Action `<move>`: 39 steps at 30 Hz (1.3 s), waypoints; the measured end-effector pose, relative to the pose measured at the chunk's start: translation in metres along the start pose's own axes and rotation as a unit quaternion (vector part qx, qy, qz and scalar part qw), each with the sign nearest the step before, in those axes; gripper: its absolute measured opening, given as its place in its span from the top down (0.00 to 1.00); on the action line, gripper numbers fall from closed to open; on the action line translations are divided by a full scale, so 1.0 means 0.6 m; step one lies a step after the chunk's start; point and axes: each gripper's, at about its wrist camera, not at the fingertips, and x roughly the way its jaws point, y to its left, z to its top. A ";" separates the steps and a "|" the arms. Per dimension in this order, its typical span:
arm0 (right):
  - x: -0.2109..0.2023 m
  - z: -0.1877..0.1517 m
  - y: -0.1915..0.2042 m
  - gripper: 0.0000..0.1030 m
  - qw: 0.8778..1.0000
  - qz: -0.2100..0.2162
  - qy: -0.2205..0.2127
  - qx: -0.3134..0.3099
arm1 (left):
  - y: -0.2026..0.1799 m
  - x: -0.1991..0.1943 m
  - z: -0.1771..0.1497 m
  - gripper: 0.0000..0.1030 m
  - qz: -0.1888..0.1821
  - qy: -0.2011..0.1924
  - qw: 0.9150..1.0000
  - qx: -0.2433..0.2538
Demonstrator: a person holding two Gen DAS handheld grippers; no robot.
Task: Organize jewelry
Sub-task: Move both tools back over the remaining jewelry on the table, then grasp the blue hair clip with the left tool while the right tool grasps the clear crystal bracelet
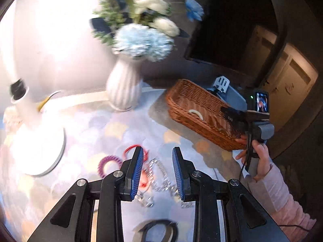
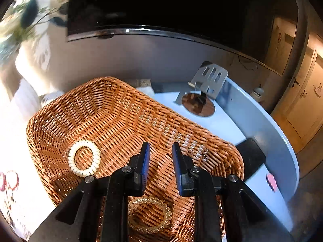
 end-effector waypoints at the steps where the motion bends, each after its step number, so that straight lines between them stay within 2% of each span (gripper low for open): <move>1: -0.010 -0.008 0.007 0.75 1.000 -0.003 -0.002 -0.008 | 0.016 -0.009 -0.012 0.71 -0.001 -0.001 1.000 -0.009; 6: -0.056 -0.021 0.035 0.75 0.999 -0.025 -0.010 -0.027 | 0.080 -0.032 -0.060 0.71 0.004 0.000 0.999 -0.054; 7: -0.074 -0.021 0.039 0.75 0.999 -0.015 -0.017 -0.025 | 0.094 -0.037 -0.066 0.71 0.007 -0.002 0.998 -0.062; 10: -0.144 -0.023 0.062 0.75 0.998 0.042 -0.044 -0.023 | 0.128 -0.051 -0.084 0.71 0.014 -0.006 0.997 -0.078; 13: -0.198 -0.034 0.103 0.74 0.992 0.110 -0.050 -0.040 | 0.149 -0.060 -0.098 0.71 0.021 -0.003 0.997 -0.076; 18: -0.220 -0.078 0.175 0.74 0.972 0.227 -0.034 -0.050 | 0.174 -0.068 -0.136 0.71 0.029 0.016 0.998 -0.050; 20: -0.211 -0.102 0.197 0.74 0.966 0.250 -0.032 -0.049 | 0.177 -0.064 -0.156 0.71 0.023 0.037 0.998 -0.037; 23: -0.184 -0.140 0.229 0.74 0.964 0.259 -0.020 -0.056 | 0.173 -0.053 -0.184 0.71 0.039 0.052 0.998 -0.018; 25: -0.163 -0.156 0.240 0.74 0.964 0.260 -0.012 -0.062 | 0.180 -0.040 -0.195 0.71 0.033 0.060 0.997 -0.026; 27: -0.148 -0.160 0.247 0.74 0.965 0.252 0.000 -0.067 | 0.192 -0.022 -0.201 0.71 0.030 0.069 0.996 -0.043; 29: -0.151 -0.162 0.245 0.74 0.965 0.255 -0.009 -0.067 | 0.198 -0.003 -0.201 0.71 0.034 0.071 0.995 -0.056; 32: -0.153 -0.164 0.240 0.74 0.965 0.253 -0.009 -0.064 | 0.190 0.011 -0.198 0.71 0.032 0.065 0.996 -0.053; 35: -0.152 -0.162 0.236 0.74 0.965 0.257 -0.009 -0.057 | 0.174 0.023 -0.195 0.71 0.004 0.076 0.996 -0.047; 38: -0.150 -0.160 0.233 0.74 0.963 0.264 -0.008 -0.049 | 0.143 0.023 -0.201 0.71 -0.061 0.094 0.993 -0.023; 39: -0.149 -0.160 0.232 0.74 0.963 0.266 -0.007 -0.045 | 0.134 0.017 -0.204 0.71 -0.062 0.094 0.994 -0.012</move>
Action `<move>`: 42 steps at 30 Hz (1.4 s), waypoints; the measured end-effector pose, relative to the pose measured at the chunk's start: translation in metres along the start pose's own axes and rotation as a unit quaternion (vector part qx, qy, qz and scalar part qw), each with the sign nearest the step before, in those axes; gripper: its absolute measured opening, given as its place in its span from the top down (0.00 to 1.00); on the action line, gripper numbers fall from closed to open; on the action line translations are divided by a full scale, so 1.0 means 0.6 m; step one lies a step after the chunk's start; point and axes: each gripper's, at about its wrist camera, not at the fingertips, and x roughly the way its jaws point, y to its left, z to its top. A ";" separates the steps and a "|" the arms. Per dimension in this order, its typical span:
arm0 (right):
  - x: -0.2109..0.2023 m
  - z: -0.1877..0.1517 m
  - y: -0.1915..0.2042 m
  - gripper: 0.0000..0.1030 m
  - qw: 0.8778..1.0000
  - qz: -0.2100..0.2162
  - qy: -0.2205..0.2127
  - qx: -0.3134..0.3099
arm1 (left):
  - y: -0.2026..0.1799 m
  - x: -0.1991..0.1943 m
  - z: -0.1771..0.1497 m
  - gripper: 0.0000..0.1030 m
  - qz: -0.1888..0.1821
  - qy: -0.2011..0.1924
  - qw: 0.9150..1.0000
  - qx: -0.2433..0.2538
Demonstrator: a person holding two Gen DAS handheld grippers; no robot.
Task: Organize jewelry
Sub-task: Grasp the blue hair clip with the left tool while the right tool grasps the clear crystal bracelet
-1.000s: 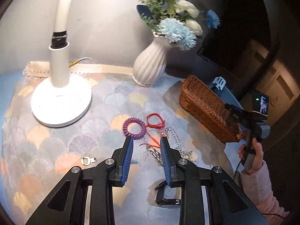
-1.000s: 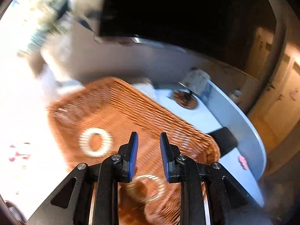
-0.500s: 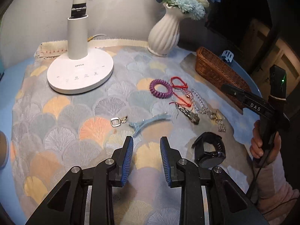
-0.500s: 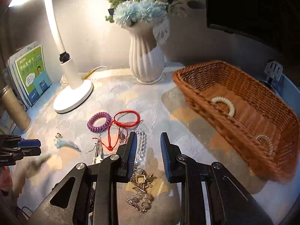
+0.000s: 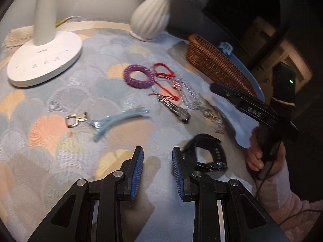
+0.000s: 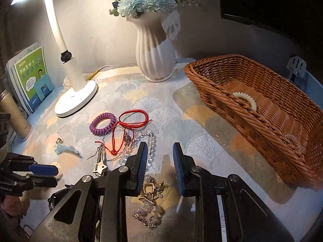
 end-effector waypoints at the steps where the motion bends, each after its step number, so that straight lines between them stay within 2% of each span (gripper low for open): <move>1: -0.001 0.000 -0.002 0.74 1.000 0.002 0.000 0.002 | -0.009 -0.008 -0.002 0.71 0.019 -0.005 1.000 0.011; 3: -0.002 0.001 -0.005 0.73 1.000 0.007 -0.001 0.007 | -0.011 -0.023 0.001 0.71 0.056 -0.016 0.998 0.021; 5: -0.004 0.001 -0.009 0.73 1.000 0.013 -0.003 0.011 | 0.008 -0.035 0.009 0.71 0.098 -0.024 0.995 0.007; 8: -0.007 0.001 -0.011 0.73 1.000 0.018 -0.005 0.010 | 0.043 -0.036 0.023 0.71 0.124 -0.028 0.992 -0.021; 10: -0.007 0.000 -0.007 0.73 1.000 0.018 -0.006 0.007 | 0.051 -0.023 0.029 0.71 0.141 -0.024 0.989 -0.020; 13: -0.008 -0.001 -0.005 0.73 1.000 0.017 -0.007 0.003 | 0.044 -0.001 0.030 0.71 0.106 -0.010 0.994 -0.018; 16: -0.010 -0.001 -0.008 0.73 1.000 0.020 -0.008 0.005 | 0.016 0.004 0.021 0.71 0.041 -0.001 0.999 -0.002; 18: -0.010 -0.001 -0.012 0.73 1.000 0.025 -0.007 0.012 | -0.004 -0.003 0.016 0.71 0.027 -0.003 1.000 0.016; 20: -0.010 0.000 -0.014 0.73 0.999 0.028 -0.007 0.020 | -0.015 -0.013 0.017 0.71 0.045 -0.009 0.999 0.025; 22: -0.009 0.000 -0.018 0.73 0.999 0.032 -0.006 0.029 | -0.015 -0.021 0.026 0.71 0.084 -0.018 0.996 0.030; 24: -0.007 0.000 -0.021 0.72 0.999 0.036 -0.004 0.035 | -0.013 -0.023 0.038 0.71 0.105 -0.023 0.994 0.036; 29: 0.002 0.000 -0.030 0.69 0.998 0.041 0.006 0.048 | -0.018 0.025 0.056 0.71 0.116 0.003 0.992 0.058; 34: 0.013 0.001 -0.032 0.67 0.997 0.055 0.030 0.051 | -0.018 0.049 0.047 0.72 0.131 -0.016 0.989 0.065; 37: 0.028 0.010 -0.027 0.67 0.994 0.065 0.069 0.058 | -0.017 0.046 0.037 0.88 0.141 -0.029 0.987 0.067; 40: 0.049 0.029 -0.008 0.67 0.992 0.069 0.095 0.053 | -0.004 0.039 0.040 0.89 0.124 -0.040 0.991 0.043; 42: 0.064 0.038 0.007 0.67 0.993 0.047 0.106 0.038 | 0.010 0.027 0.040 0.89 0.111 -0.053 0.992 0.022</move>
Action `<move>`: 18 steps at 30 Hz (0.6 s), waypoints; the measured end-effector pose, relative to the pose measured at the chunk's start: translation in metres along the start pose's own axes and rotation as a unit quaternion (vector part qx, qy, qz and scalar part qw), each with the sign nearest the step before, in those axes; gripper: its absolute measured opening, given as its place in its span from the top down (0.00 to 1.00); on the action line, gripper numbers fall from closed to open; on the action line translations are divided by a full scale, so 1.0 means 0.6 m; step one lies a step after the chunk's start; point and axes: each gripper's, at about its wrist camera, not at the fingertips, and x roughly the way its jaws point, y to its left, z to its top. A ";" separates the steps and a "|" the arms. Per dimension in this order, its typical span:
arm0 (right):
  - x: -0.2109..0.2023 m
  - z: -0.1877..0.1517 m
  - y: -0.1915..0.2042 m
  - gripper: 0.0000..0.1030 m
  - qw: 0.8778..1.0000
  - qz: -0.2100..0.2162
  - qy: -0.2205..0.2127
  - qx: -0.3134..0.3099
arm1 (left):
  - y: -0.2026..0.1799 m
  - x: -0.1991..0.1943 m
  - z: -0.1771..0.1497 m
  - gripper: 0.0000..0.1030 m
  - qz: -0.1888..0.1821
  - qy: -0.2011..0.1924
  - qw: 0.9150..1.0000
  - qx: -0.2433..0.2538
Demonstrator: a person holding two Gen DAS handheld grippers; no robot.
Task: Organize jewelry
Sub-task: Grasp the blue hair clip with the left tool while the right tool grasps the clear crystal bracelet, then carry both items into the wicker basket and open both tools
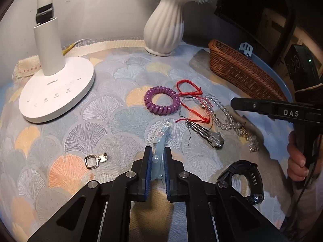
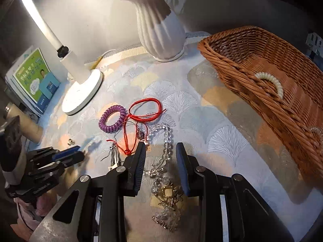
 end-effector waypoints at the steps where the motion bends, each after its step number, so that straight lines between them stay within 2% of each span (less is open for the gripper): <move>1: 0.009 0.003 0.006 0.68 1.000 -0.012 0.002 -0.005 | 0.008 -0.005 0.001 0.89 -0.010 -0.005 1.000 -0.013; 3: 0.032 0.003 0.013 0.72 1.000 -0.022 0.015 -0.008 | 0.022 -0.010 0.002 0.89 -0.026 -0.012 0.999 -0.032; 5: 0.043 -0.002 0.035 0.90 0.996 -0.073 0.006 -0.041 | 0.029 -0.010 0.003 0.89 -0.025 -0.014 0.999 -0.043; 7: 0.052 -0.011 0.070 0.90 0.986 -0.137 -0.005 -0.094 | 0.032 -0.011 0.003 0.89 -0.026 -0.016 0.998 -0.048; 9: 0.054 -0.017 0.084 0.90 0.981 -0.161 -0.010 -0.105 | 0.033 -0.013 0.003 0.89 -0.025 -0.021 0.998 -0.051; 10: 0.050 -0.017 0.080 0.91 0.983 -0.154 -0.011 -0.098 | 0.032 -0.015 0.002 0.89 -0.024 -0.024 0.998 -0.053; 12: 0.025 -0.015 0.067 0.91 0.991 -0.111 -0.021 -0.069 | 0.038 -0.018 0.003 0.89 -0.024 -0.028 0.998 -0.059; 18: -0.110 0.003 0.053 0.91 0.992 -0.088 -0.080 -0.051 | 0.036 -0.032 0.008 0.89 -0.031 -0.048 0.997 -0.061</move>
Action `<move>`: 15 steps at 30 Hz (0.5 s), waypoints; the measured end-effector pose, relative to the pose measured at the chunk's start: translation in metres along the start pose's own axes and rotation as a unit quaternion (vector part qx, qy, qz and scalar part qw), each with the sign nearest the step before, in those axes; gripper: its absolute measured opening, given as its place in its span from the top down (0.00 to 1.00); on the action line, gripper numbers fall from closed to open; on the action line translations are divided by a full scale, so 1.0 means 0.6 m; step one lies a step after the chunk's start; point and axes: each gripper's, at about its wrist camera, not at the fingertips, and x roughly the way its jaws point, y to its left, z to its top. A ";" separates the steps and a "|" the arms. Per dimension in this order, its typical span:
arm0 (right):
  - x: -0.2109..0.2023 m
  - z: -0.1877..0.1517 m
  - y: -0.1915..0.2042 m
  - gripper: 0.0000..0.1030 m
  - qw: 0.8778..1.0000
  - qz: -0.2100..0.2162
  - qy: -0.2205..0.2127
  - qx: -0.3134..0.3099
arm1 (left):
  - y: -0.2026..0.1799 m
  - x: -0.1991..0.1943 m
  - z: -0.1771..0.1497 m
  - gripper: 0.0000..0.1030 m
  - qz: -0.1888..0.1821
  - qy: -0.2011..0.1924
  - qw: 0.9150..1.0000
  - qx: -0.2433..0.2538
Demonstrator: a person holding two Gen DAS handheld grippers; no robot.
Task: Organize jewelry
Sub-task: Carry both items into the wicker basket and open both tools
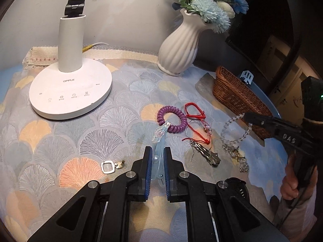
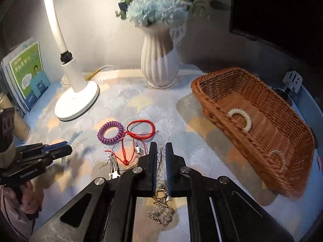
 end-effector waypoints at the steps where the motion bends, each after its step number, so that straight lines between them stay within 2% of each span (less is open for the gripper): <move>1: -0.015 0.005 -0.004 0.91 1.000 0.003 -0.005 0.003 | -0.006 -0.005 0.001 0.89 0.000 -0.002 1.000 0.003; 5: -0.076 0.022 -0.038 0.91 0.999 0.005 -0.040 0.018 | -0.051 -0.041 0.027 0.89 -0.010 -0.008 1.000 0.029; 9: -0.125 0.046 -0.097 0.91 0.996 0.001 -0.077 0.046 | -0.126 -0.072 0.085 0.89 -0.029 -0.011 0.997 0.068; 12: -0.153 0.069 -0.148 0.91 0.992 -0.020 -0.101 0.066 | -0.192 -0.060 0.146 0.89 -0.054 -0.001 0.994 0.091; 15: -0.151 0.081 -0.206 0.91 0.989 -0.058 -0.108 0.081 | -0.260 -0.019 0.200 0.89 -0.064 0.022 0.991 0.115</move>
